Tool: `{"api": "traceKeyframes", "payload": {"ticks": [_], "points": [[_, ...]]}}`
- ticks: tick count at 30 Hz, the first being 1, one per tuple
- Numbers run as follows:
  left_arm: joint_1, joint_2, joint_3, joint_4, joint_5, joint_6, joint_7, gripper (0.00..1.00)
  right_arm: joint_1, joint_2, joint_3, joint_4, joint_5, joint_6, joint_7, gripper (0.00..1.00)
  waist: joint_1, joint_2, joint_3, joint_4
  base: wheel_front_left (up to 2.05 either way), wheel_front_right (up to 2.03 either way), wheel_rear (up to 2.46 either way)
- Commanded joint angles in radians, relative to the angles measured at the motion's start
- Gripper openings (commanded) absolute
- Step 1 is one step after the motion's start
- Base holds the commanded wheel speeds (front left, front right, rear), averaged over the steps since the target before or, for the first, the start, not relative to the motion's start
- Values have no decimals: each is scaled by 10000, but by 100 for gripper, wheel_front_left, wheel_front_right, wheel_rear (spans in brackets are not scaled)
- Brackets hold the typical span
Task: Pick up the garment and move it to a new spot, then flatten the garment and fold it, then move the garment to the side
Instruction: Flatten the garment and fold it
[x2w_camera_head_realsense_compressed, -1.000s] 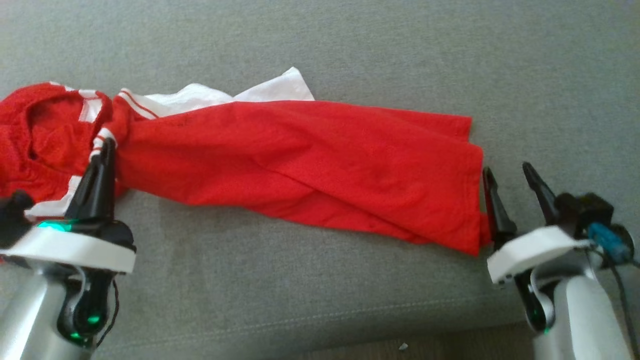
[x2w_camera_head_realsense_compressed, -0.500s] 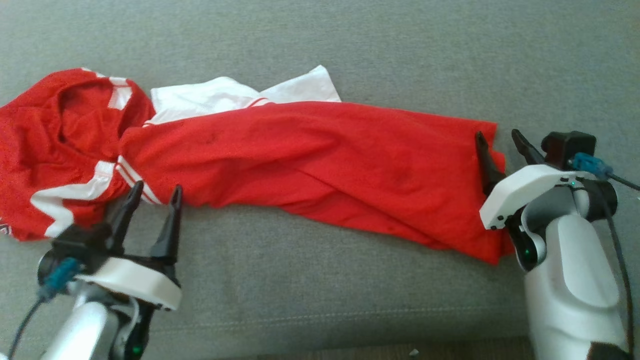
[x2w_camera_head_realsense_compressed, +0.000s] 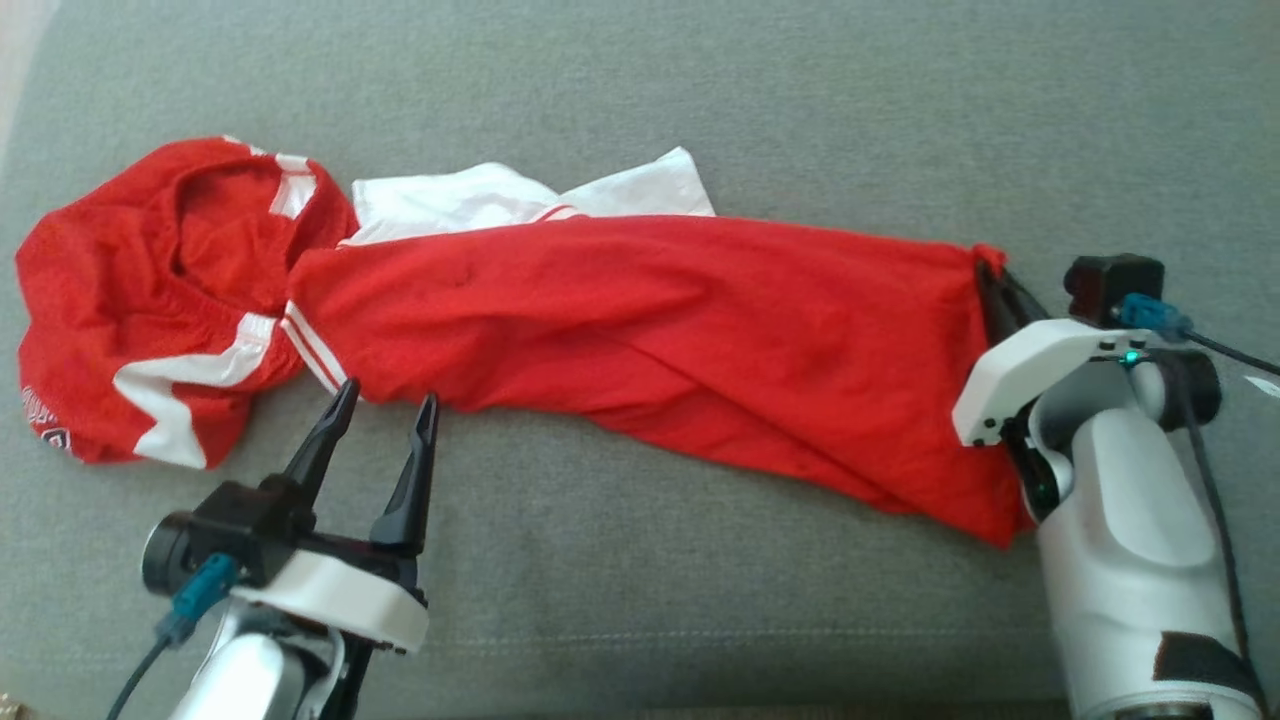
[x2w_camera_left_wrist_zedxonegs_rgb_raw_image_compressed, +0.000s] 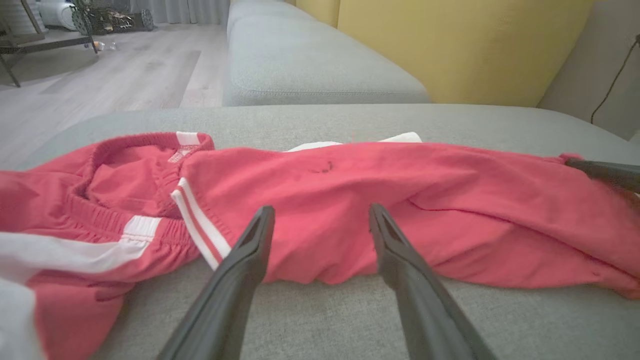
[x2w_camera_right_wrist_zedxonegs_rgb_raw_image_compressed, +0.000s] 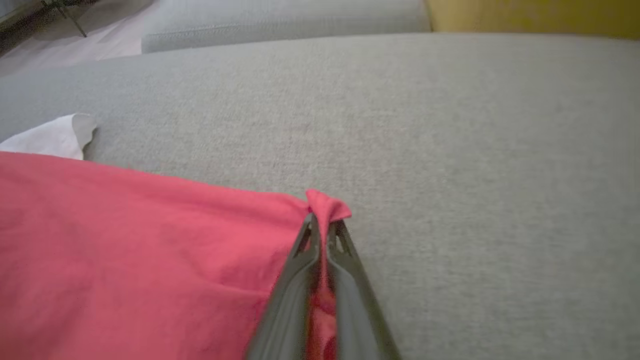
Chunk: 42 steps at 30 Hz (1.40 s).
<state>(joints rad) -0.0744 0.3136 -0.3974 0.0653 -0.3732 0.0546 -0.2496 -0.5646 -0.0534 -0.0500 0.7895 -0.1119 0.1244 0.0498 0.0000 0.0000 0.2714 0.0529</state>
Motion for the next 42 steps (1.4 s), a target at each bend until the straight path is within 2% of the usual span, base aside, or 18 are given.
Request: {"api": "traceKeyframes", "payload": {"ticks": [1,7,10,12,14,17,21,23,26,29,33,34,39,42], "points": [[-179,125,513,-354,97,-18,-120,100,-308,32,125,-306,-144,63,-198,0,0,0,-59,-73,0,0,0],[-11,-26,956,-618,367,-92,-121,100,-559,31,-991,-1448,-1557,63,-1108,0,0,0,-178,-510,0,0,0],[49,-75,1116,-719,462,-181,-121,100,-583,31,-1565,-2468,-2116,63,-1321,0,0,0,-175,-730,0,0,0],[64,-123,1235,-796,540,-276,-121,100,-415,31,-1877,-3585,-2408,63,-1394,0,0,0,-152,-900,0,0,0],[47,-144,1268,-817,559,-310,-121,100,-268,31,-1843,-3874,-2344,63,-1336,0,0,0,-144,-943,0,0,0],[-276,-162,1453,-884,502,-566,-121,100,822,31,-1163,-4643,-1870,63,-679,0,0,0,-97,-1043,0,0,0],[-1580,385,1489,-757,509,-1189,123,100,2011,31,-404,-5251,-1150,63,-46,0,0,0,96,-1126,0,0,0],[-2575,850,1247,-706,453,-1545,771,100,2399,31,-195,-5487,-899,63,162,0,0,0,283,-1190,0,0,0],[-4226,1491,554,-456,-164,-1810,2141,100,2692,31,93,-5809,-722,63,335,0,0,0,642,-1331,0,0,0],[-5930,2276,-919,-307,-1526,-1844,3736,100,2725,32,395,-6052,-605,63,435,0,0,0,1115,-1560,0,0,0],[-7872,3064,-1983,438,-3370,-1848,5586,100,2545,32,681,-6310,-415,63,406,0,0,0,1802,-1919,0,0,0],[-7872,3064,-1983,438,-3370,-1848,5586,100,2545,32,681,-6310,-415,63,406,0,0,0,1802,-1919,0,0,0],[-9264,3607,-2874,1734,-4240,-1850,6923,100,2351,32,835,-6377,-176,63,288,0,0,0,2450,-2242,0,0,0],[-9728,3742,-3249,2340,-4490,-1851,7186,100,2231,32,864,-6333,-89,63,189,0,0,0,2688,-2345,0,0,0]]}}
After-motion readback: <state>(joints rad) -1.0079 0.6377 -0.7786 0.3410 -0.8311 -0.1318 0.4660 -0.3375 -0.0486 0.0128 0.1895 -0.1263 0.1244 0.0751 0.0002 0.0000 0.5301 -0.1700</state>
